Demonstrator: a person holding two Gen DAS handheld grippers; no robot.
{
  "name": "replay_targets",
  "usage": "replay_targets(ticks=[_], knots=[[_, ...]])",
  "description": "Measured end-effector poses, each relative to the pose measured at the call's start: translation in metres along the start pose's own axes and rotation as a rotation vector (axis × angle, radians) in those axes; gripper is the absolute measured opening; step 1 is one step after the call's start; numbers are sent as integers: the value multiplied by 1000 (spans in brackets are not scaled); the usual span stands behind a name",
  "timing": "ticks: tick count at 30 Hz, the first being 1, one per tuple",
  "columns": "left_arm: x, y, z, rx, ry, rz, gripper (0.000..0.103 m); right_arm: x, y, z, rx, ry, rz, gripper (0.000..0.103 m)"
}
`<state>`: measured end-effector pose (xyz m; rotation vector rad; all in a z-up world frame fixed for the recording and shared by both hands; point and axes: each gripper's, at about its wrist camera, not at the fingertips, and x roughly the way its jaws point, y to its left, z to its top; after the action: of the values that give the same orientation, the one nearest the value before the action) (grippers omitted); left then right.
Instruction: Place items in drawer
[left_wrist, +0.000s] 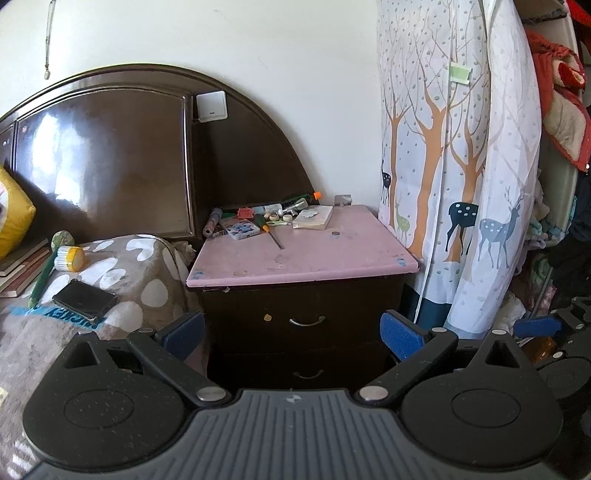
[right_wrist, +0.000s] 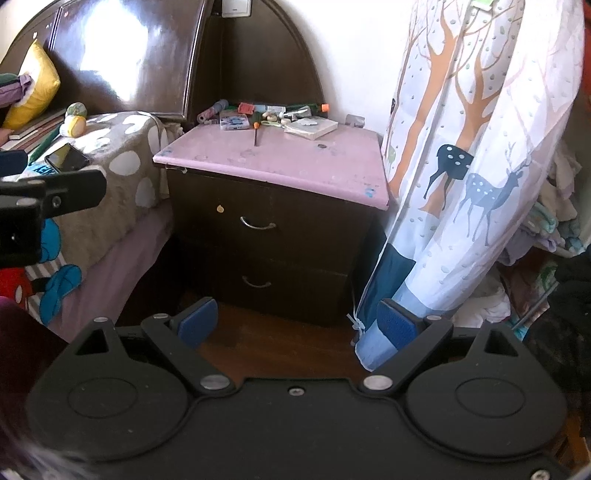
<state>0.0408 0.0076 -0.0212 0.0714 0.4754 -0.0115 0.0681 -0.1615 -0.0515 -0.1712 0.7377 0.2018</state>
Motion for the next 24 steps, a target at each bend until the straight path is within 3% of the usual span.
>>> replay_targets(ticks=[10,16,21,24], knots=[[62,11,3,-5,11,-4,102,41,-8,17,-41,-59,37,101],[108,16,1,-22,23,-5,102,78,-10,28,-160,-64,48,102],[139,31,-9,-148,19,-22,102,114,-14,39,-246,-88,32,102],[149,38,-13,-166,-3,-35,102,136,-16,45,-271,-88,32,102]])
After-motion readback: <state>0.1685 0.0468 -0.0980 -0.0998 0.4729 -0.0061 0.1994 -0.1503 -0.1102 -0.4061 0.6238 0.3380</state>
